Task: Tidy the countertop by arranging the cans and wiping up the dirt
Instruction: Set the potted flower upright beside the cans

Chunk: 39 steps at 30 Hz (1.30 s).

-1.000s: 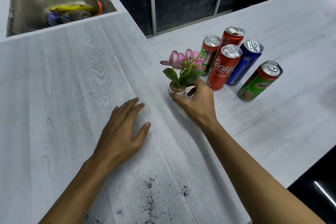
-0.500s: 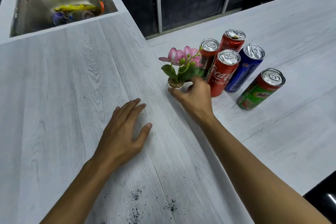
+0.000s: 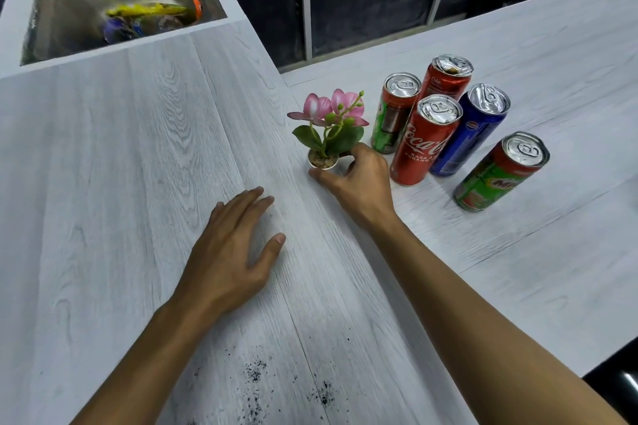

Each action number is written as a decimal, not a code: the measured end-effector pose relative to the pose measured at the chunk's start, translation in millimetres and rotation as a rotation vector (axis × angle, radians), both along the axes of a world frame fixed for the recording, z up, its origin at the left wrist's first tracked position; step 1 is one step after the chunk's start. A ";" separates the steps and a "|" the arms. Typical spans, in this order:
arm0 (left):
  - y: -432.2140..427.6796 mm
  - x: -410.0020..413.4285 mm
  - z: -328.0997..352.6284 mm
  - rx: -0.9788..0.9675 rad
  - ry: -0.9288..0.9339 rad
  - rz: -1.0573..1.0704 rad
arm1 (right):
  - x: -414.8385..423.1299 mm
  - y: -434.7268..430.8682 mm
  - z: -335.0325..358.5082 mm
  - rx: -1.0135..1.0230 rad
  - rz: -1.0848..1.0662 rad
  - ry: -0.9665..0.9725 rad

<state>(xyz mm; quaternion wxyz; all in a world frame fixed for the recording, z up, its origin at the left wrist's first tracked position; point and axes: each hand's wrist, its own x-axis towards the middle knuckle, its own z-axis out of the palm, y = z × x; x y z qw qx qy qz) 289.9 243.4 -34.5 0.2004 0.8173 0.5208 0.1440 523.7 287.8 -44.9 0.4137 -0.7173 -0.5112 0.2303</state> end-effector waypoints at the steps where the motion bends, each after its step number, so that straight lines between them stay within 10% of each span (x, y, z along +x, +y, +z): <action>1: -0.2 -0.8 -0.6 0.003 -0.001 -0.003 | -0.6 -0.5 -0.5 -0.004 0.001 0.001; 39: -19.2 31.0 5.6 0.031 0.068 -0.066 | 18.1 -101.6 23.5 -0.188 0.446 -0.680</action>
